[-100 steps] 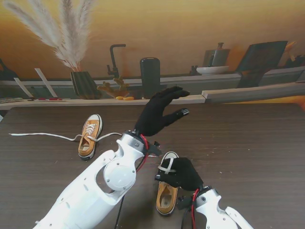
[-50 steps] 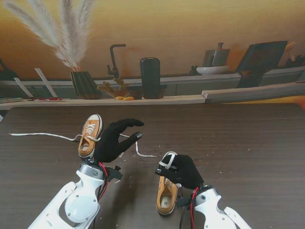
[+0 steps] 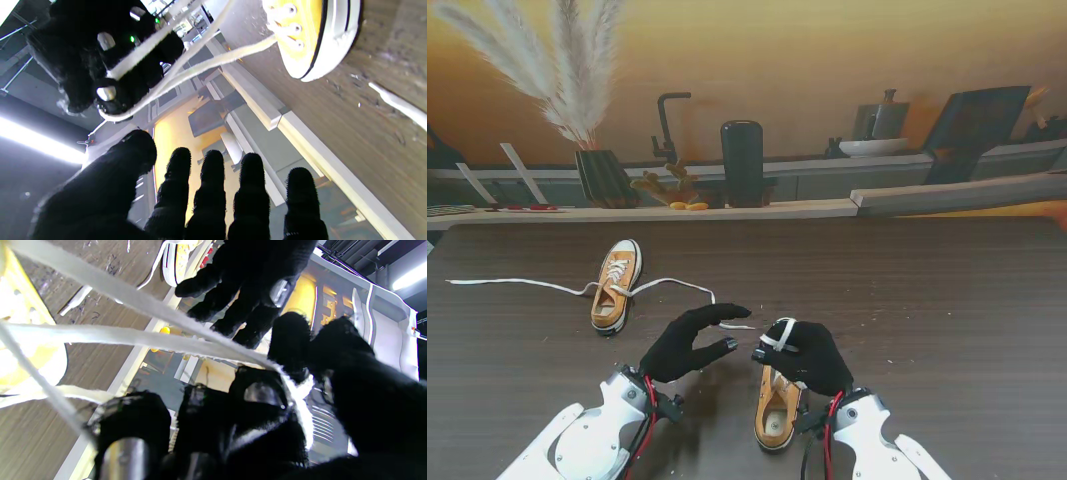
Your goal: Tie the shoelaces into a bow on the shoes
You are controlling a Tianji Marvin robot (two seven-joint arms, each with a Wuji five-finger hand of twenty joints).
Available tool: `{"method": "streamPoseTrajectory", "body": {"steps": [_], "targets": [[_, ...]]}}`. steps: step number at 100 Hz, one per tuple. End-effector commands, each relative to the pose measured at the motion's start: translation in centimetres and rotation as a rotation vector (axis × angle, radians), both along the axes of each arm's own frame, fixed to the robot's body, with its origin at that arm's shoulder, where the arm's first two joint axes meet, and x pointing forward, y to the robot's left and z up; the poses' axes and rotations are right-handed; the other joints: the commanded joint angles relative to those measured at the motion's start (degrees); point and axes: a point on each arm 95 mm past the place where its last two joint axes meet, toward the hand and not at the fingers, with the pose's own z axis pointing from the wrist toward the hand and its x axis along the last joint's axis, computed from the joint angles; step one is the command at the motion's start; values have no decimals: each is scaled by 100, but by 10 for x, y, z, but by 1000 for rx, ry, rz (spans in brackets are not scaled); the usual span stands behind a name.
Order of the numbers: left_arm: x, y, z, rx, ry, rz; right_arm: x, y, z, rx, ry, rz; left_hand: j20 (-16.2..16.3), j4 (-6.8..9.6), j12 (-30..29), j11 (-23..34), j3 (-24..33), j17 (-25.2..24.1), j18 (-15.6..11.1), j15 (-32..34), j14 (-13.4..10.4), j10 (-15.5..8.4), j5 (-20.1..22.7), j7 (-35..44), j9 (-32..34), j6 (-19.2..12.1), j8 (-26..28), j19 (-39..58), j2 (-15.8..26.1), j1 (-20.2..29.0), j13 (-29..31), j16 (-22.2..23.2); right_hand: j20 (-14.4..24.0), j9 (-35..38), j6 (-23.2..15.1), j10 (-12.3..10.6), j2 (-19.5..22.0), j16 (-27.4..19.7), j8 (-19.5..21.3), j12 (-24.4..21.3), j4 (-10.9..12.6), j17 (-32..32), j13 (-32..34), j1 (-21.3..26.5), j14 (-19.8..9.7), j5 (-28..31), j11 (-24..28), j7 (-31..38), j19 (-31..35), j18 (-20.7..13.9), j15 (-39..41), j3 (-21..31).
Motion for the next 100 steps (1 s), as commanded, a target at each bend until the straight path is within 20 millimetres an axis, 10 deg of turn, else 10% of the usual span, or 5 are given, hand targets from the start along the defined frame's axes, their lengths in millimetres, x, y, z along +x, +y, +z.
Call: {"method": "streamPoseTrajectory", "body": {"steps": [1,75,100], "targets": [[-1,-7,-4,19,0,-26,-1,1,3,-3,-2,15,22,-191,60,-105,-277,-65,-194,-115,-198,-185,-249,-134,-156,-55,-141,-58,-200,-220,-130,168,112,530,227,715,70,41,-18,-99,106,157,39,138,-1124,-80,202,-63,1648,48,350,53],[-1,-50,-21,-46,10,-124,-7,5,4,6,-9,45,261,-144,196,86,-547,87,-225,99,-214,-230,193,239,177,-220,24,208,180,112,80,327,182,528,172,745,178,49,-62,-141,124,151,38,90,-1087,-125,272,-120,1648,102,369,15],[0,-67,-24,-75,5,-106,-9,8,3,5,-7,63,216,-905,319,403,-967,150,-228,449,-184,-295,506,1036,548,-575,492,661,227,1269,282,412,176,526,157,753,207,49,-84,-150,127,149,38,77,-1082,-141,279,-130,1648,126,370,6]]}}
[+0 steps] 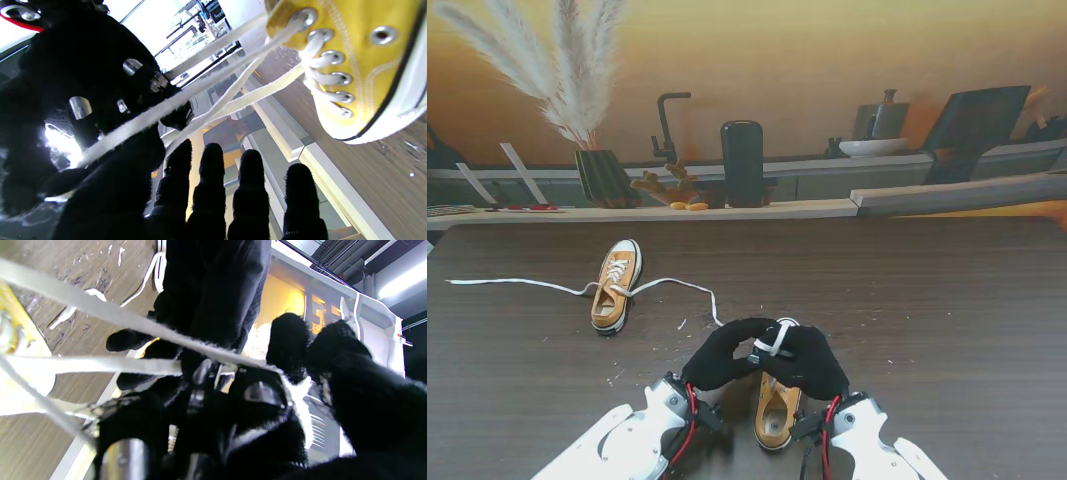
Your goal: Tie the shoelaces into a bow on the shoes
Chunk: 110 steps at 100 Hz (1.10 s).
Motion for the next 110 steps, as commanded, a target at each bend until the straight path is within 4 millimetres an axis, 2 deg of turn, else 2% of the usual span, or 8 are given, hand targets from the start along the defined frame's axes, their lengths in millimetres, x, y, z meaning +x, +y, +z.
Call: {"method": "streamPoseTrajectory", "body": {"steps": [1,10,27,43,53,68,89,110], "targets": [[-1,-10,2,-4,-2,-10,-2,2,0,-3,3,20,31,-120,177,133,-327,23,-213,181,-142,-224,193,225,131,-588,118,187,76,514,126,199,67,526,107,744,84,49,-84,-88,128,149,38,76,-1081,-79,260,-58,1648,26,292,6],[-2,-14,1,-14,-4,8,-3,2,0,0,5,20,-21,-142,910,161,-550,73,-165,312,-93,-196,363,781,376,-712,143,369,217,980,229,199,66,526,84,747,87,49,-98,-91,129,149,38,76,-1077,-95,260,-72,1648,28,292,1],[-1,-15,3,-30,5,39,-3,1,0,3,11,13,-44,-146,1277,213,-311,86,-93,426,-11,-93,53,2512,553,-840,1669,503,252,949,284,202,65,526,84,747,106,49,-146,-95,126,149,38,54,-1076,-159,262,-123,1648,31,292,-15],[0,-7,10,-51,1,97,-1,-1,0,33,29,-8,-71,44,1569,439,1463,128,5,567,89,-45,12,3289,703,-696,2891,630,-204,-76,391,231,74,529,395,825,284,56,-261,-167,145,149,35,-173,-1034,-244,155,-465,1648,62,290,-26],[-1,-2,16,-71,0,149,1,0,0,51,38,-17,-56,266,1767,587,2164,506,254,830,457,38,110,3675,1182,-617,3065,948,-466,-479,1027,212,133,526,590,857,424,76,-92,-205,207,154,33,-409,-995,-231,125,-905,1648,87,294,-32],[-3,7,22,-82,-3,197,2,2,2,82,50,-27,-114,461,1875,715,2555,818,382,1067,538,96,198,3879,1498,-605,3155,1315,-599,-742,1438,173,163,528,720,923,608,94,114,-239,380,148,32,-714,-943,-127,87,-1301,1648,173,306,-54],[-7,22,30,-103,-2,251,2,5,4,118,73,-50,-143,454,1858,760,2551,945,421,1242,535,137,188,3874,1657,-622,3133,1583,-598,-743,1611,181,237,534,880,1027,925,112,645,-294,834,147,28,-964,-854,-106,-1,-1846,1648,264,326,-18],[-14,33,40,-116,-8,288,2,7,5,132,96,-65,-163,458,1957,849,2468,989,411,1400,531,157,178,3834,1692,-637,3117,1753,-583,-702,1664,225,404,532,961,1083,1017,148,776,-341,888,167,36,-930,-1011,-218,-73,-2010,1648,273,425,38]]}}
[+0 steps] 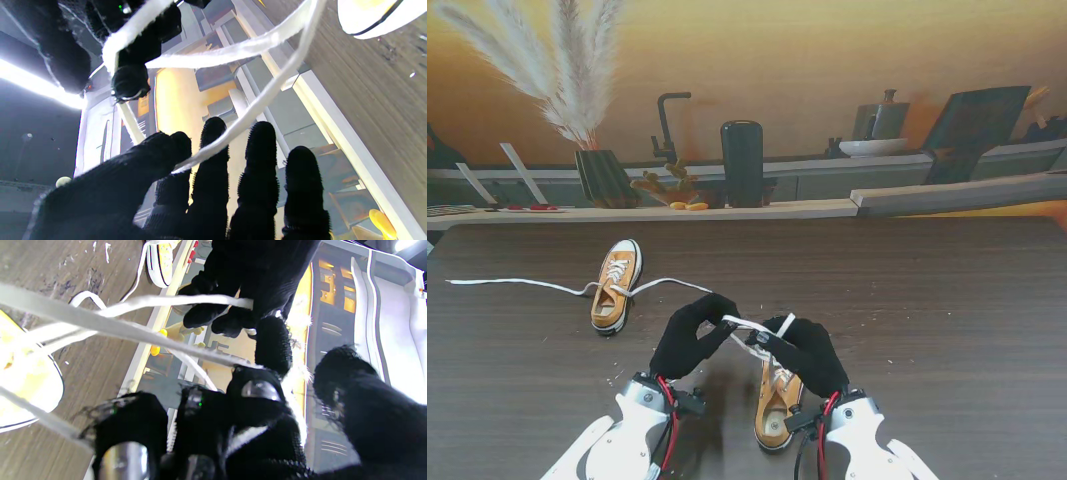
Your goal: Tie the shoelaces into a bow on the shoes
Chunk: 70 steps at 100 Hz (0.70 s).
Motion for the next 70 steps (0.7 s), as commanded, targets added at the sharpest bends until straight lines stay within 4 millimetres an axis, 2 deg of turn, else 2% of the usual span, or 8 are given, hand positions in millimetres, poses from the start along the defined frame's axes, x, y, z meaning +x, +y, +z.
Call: {"method": "streamPoseTrajectory", "body": {"steps": [1,13,32,51,70], "targets": [[-4,1,4,-2,1,-2,0,3,3,10,6,10,-49,130,183,132,152,73,164,171,-44,15,112,314,92,-637,197,204,-57,57,189,148,175,533,348,960,82,151,128,-134,125,138,36,-197,-1118,-21,-57,-120,1648,75,398,49],[-16,3,9,-2,8,-11,0,6,4,13,18,-9,-27,173,210,213,149,205,202,333,-16,48,131,280,170,-619,172,421,-63,52,313,185,270,532,381,996,52,164,94,-186,66,144,37,-175,-1175,-87,-143,-151,1648,78,438,132],[-42,4,15,4,-24,-18,0,7,3,7,32,-27,-34,258,282,326,108,259,176,494,-45,80,131,257,148,-610,162,644,-22,49,336,209,323,535,441,1053,51,171,106,-232,132,142,35,-233,-1147,-146,-209,-171,1648,127,455,256],[-66,4,21,43,-57,-86,0,7,4,4,30,-33,-85,304,296,338,-30,210,115,499,-111,48,104,157,94,-608,121,666,51,92,257,190,343,536,433,1051,-91,188,4,-247,-56,139,33,-102,-1120,-184,-227,-125,1648,177,471,296],[-82,2,19,113,-70,-113,0,7,4,5,25,-36,-128,336,278,287,-169,146,42,456,-151,49,83,-8,33,-619,40,646,91,162,171,174,344,535,447,1070,-101,190,-66,-260,-92,139,34,-88,-1120,-196,-251,-79,1648,178,471,316]]}}
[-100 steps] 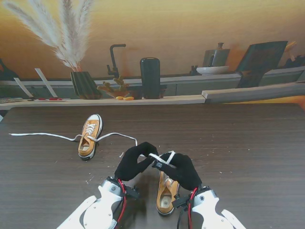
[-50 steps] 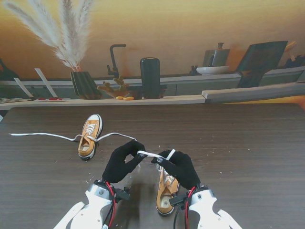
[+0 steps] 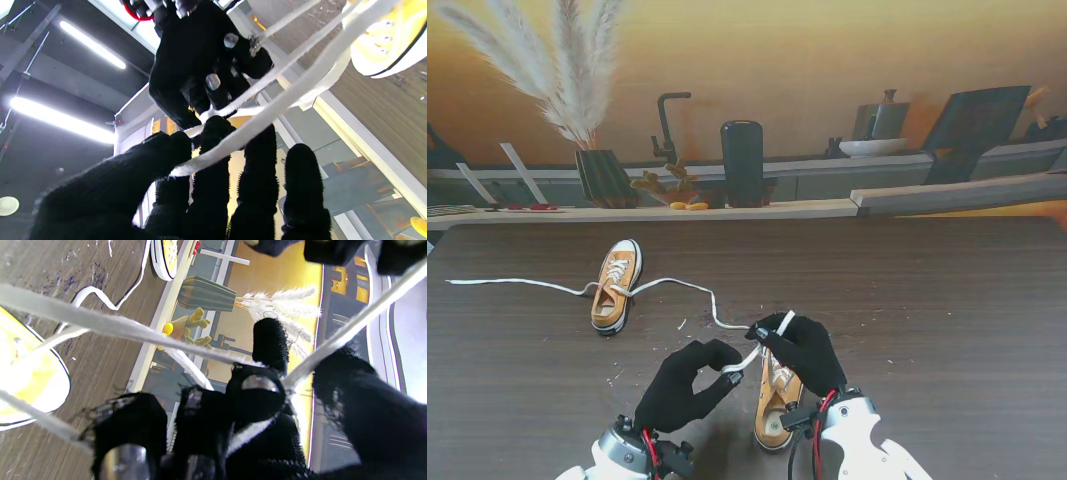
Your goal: Tie the shoelaces into a bow on the shoes
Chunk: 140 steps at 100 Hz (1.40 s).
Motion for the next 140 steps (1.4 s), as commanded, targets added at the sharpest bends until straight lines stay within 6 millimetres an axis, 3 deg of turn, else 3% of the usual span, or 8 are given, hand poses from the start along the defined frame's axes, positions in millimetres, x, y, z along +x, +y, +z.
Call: {"method": "streamPoseTrajectory", "body": {"steps": [1,65,75,87,96,107,132,140], "targets": [[-7,-2,-1,12,15,-15,0,2,2,4,-4,10,-71,151,93,34,-98,-62,32,91,-125,-12,86,35,-77,-615,21,142,96,171,29,163,117,534,318,1035,-49,190,-72,-116,-90,139,34,-100,-1120,-109,-68,64,1645,103,467,242],[-27,-23,-29,259,-30,-2,-1,-3,5,-7,-22,12,-170,-20,-151,-236,-910,-312,-179,-339,-304,-113,-31,-900,-368,-750,-1106,-116,263,448,-339,100,78,535,301,1039,-148,191,-246,-132,-175,133,34,6,-1121,-170,-97,209,1645,104,467,219],[-31,-24,-31,289,-17,-31,-1,-4,5,-10,-23,10,-178,82,-1069,-199,-1431,-452,-242,-576,-359,-124,-226,-1638,-760,-624,-1586,-340,337,279,-547,87,71,536,284,997,-240,191,-285,-132,-233,133,34,103,-1121,-201,-102,248,1645,103,467,205],[-35,-22,-31,318,-6,-73,-1,-4,5,-18,-24,10,-161,349,-1333,-445,-2941,-619,-307,-933,-436,-139,-403,-3148,-1227,-378,-2164,-673,1179,-339,-894,44,-27,535,230,919,-403,184,-552,-124,-402,135,35,305,-1180,-301,-85,544,1645,-17,399,180],[-37,-20,-30,345,-14,-70,-1,-4,5,-21,-24,12,-175,173,-1418,-672,-3750,-739,-330,-1174,-466,-120,-423,-3793,-1504,-264,-2691,-926,1493,-551,-1133,2,-31,535,223,917,-428,185,-580,-128,-413,134,36,330,-1179,-312,-90,576,1645,-18,399,184],[-40,-17,-28,373,-10,-54,-1,-3,5,-21,-24,14,-142,89,-1546,-933,-3990,-864,-321,-1360,-458,-74,-334,-4287,-1730,-163,-3113,-1144,1770,-703,-1383,11,-32,536,230,926,-427,186,-597,-130,-418,134,36,325,-1178,-312,-91,602,1645,-15,400,191],[-43,-11,-23,457,-8,-12,-1,-4,7,-22,-27,18,-62,293,-1730,-1323,-3977,-1193,-426,-1624,-499,18,-144,-4741,-2077,-172,-3658,-1671,2509,-1036,-1844,100,-33,536,235,925,-428,186,-641,-131,-419,134,36,322,-1178,-326,-84,632,1645,-13,400,210],[-44,-9,-22,497,-3,7,-1,-4,7,-21,-28,18,-19,189,-1782,-1443,-4082,-1310,-506,-1755,-527,4,-342,-4943,-2258,-76,-3872,-1867,2571,-1160,-2013,104,-33,536,242,925,-428,186,-648,-132,-419,134,36,316,-1178,-321,-84,639,1645,-13,400,211]]}}
